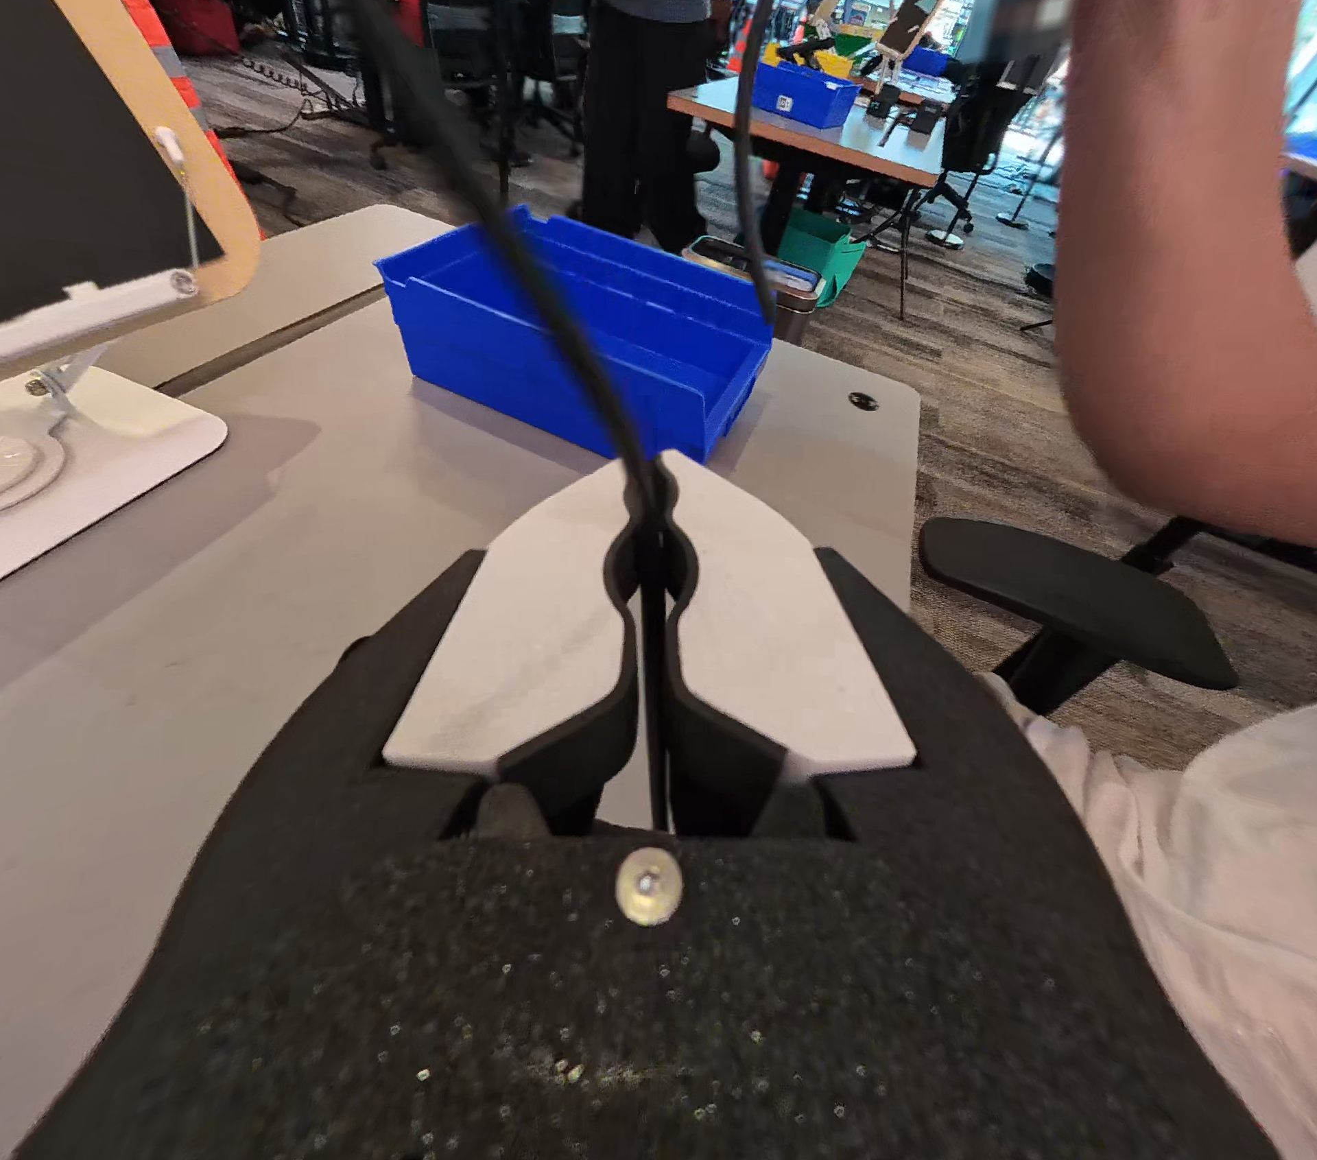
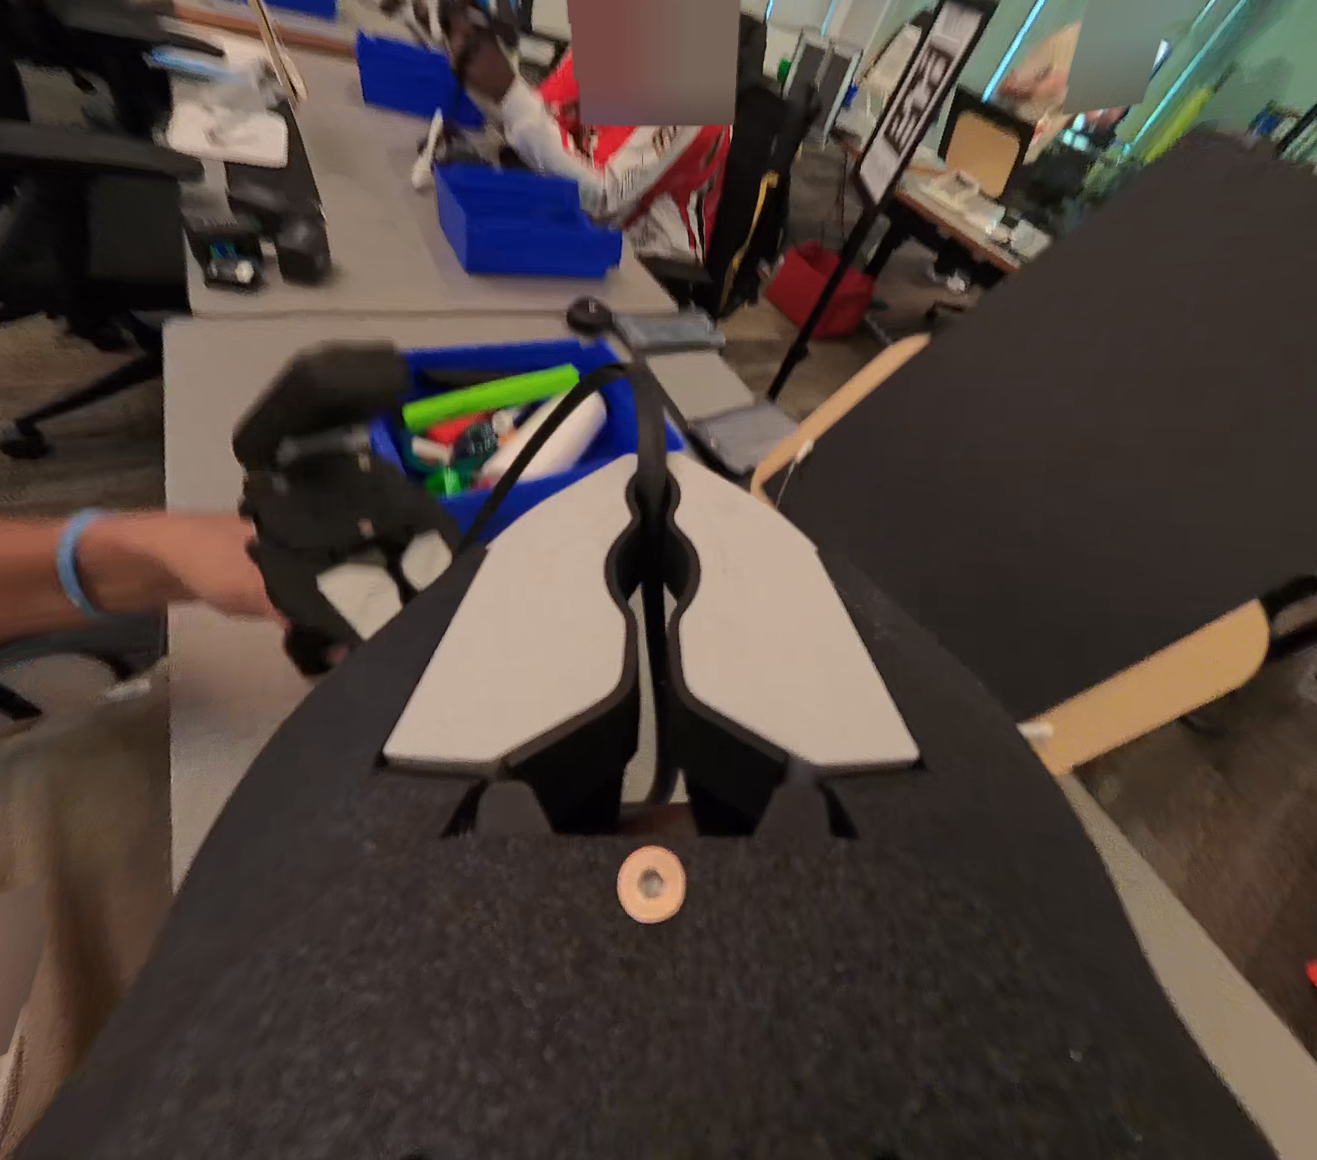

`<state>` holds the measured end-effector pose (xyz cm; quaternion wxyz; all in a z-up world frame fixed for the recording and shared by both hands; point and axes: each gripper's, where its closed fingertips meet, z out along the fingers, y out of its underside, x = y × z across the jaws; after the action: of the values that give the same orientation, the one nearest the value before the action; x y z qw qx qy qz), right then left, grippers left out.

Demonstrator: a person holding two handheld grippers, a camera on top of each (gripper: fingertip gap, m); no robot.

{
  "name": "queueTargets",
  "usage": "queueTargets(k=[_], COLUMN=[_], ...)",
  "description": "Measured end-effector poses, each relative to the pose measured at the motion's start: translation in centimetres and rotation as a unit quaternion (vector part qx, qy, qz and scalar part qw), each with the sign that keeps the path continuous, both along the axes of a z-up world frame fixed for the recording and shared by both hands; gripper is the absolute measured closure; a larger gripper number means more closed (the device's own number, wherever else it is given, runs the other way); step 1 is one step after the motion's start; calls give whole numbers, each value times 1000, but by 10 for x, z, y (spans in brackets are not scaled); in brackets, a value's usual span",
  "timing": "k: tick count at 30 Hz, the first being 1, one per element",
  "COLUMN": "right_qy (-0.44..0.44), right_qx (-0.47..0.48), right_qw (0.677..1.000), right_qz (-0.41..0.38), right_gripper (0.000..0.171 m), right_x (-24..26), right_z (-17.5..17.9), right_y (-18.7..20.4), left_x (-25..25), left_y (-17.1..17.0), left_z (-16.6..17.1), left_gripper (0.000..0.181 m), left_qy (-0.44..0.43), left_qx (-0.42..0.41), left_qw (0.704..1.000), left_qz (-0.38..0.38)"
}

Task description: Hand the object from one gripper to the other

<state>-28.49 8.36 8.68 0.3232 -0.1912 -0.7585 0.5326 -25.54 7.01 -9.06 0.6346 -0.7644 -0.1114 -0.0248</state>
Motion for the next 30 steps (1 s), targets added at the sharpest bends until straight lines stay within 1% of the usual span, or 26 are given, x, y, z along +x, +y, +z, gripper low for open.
queueTargets(k=[2, 5, 9, 13, 14, 17, 19, 20, 22, 23, 24, 25, 26, 27, 30], right_qy=[-27, -74, -159, -231, -232, -206, -196, -188, -162, -145, -128, -113, -99, -85, -72], right_qx=[29, 30, 2, -25, -30, -40, -30, -23, -6, 0, 2, 5, 11, 19, 29], right_qw=[999, 997, 986, 969, 969, 973, 975, 977, 984, 987, 989, 991, 993, 995, 996], right_qz=[-3, 18, 60, 85, 86, 97, 102, 97, 75, 69, 67, 67, 62, 50, 47], right_gripper=[171, 165, 141, 113, 108, 101, 94, 93, 96, 104, 115, 134, 164, 166, 166], right_x=[5, 16, 32, 38, 37, 35, 36, 35, 27, 25, 24, 23, 22, 19, 17], right_z=[-35, -89, -165, -230, -240, -258, -268, -271, -277, -277, -275, -273, -270, -268, -261], right_y=[9, 13, 2, -29, -40, -73, -94, -102, -115, -121, -126, -130, -131, -130, -123], left_x=[2, 3, 6, 11, 14, 19, 21, 21, 24, 24, 24, 23, 22, 20, 12], left_y=[-4, -10, -17, -18, -18, -17, -17, -18, -19, -20, -21, -22, -23, -26, -35], left_z=[7, 19, 34, 46, 48, 52, 55, 56, 59, 61, 62, 63, 63, 64, 65], left_gripper=[181, 181, 181, 181, 181, 181, 181, 181, 181, 181, 181, 181, 181, 181, 181], left_qy=[-7, -8, -9, -13, -15, -14, -11, -10, -12, -14, -17, -18, -17, -16, -16], left_qx=[4, 12, 27, 38, 41, 41, 41, 41, 46, 49, 51, 51, 51, 51, 47], left_qw=[1000, 1000, 1000, 999, 999, 999, 999, 999, 999, 998, 998, 998, 998, 998, 999], left_qz=[-6, -6, -4, -10, -15, -17, -18, -17, -22, -22, -23, -23, -20, -15, -1])
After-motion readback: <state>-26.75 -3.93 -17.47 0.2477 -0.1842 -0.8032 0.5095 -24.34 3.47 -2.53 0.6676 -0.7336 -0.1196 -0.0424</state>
